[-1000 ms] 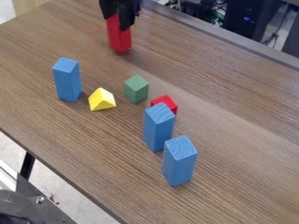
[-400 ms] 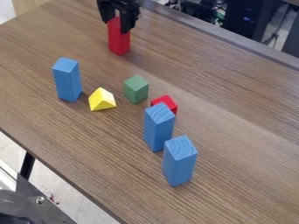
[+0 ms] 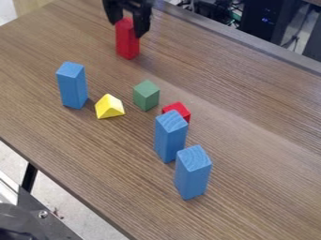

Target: Move the red block on the middle of the table

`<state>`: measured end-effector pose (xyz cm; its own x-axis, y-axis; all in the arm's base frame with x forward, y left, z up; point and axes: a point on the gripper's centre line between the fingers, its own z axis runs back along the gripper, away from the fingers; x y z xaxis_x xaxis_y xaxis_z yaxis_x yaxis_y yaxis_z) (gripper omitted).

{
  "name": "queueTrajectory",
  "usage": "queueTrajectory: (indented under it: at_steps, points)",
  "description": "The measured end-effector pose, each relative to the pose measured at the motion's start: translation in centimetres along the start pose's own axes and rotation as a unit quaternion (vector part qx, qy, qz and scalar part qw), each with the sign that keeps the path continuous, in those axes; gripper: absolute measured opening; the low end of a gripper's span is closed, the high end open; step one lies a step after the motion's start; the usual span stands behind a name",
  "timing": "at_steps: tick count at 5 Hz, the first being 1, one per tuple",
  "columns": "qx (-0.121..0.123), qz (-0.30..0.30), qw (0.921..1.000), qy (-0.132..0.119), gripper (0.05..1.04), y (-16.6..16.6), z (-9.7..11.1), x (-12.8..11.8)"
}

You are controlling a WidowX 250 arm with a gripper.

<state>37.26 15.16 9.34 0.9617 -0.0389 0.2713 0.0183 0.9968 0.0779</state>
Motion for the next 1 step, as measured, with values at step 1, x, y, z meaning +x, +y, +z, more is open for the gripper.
queueTrajectory:
  at_steps: [1]
  points:
    - [-0.003, 0.019, 0.9992, -0.035, 0.999, 0.45, 3.78, 0.38]
